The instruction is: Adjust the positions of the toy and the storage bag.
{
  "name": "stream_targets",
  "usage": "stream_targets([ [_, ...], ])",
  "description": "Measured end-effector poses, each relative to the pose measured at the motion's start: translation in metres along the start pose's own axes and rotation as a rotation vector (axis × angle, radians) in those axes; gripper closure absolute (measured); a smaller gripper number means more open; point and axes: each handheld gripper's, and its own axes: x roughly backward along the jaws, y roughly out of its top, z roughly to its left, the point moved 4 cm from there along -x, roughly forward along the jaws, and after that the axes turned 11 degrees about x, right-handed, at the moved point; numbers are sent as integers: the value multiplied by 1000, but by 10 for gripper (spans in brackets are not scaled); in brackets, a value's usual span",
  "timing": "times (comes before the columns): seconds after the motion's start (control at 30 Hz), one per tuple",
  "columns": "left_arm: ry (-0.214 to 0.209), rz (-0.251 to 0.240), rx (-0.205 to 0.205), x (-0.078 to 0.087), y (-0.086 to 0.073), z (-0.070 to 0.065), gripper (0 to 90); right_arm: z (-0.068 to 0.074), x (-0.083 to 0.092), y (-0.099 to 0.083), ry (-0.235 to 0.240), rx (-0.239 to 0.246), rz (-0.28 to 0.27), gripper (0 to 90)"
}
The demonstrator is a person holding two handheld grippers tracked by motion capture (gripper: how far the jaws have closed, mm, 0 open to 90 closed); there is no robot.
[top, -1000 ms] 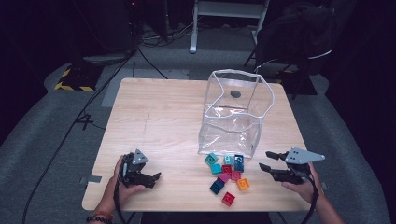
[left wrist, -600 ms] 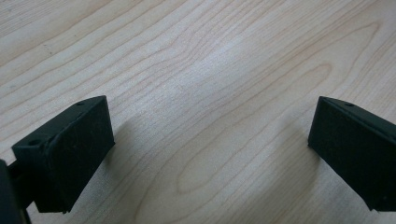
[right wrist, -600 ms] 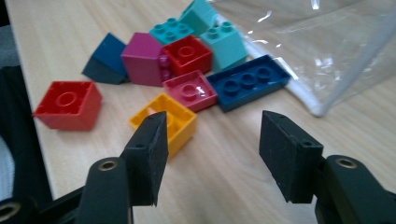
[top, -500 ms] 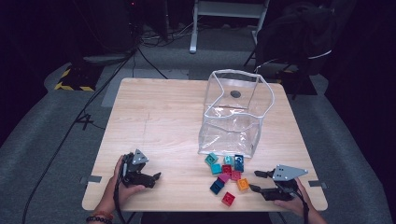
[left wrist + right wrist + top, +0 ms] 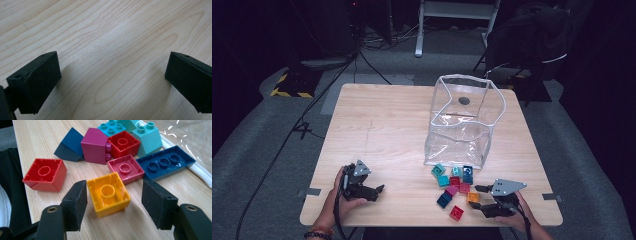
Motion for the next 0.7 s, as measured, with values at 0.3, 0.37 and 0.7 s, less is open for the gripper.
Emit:
stream_targets([
  [0.3, -1, 0, 1, 0, 0, 0, 5, 3, -4, 0, 12, 20, 27, 537],
  [0.37, -1, 0, 1, 0, 0, 0, 5, 3, -3, 0, -1, 27, 27, 589],
  [0.7, 0, 0, 0, 0, 0, 0, 5, -17, 25, -17, -83, -9, 20, 592],
])
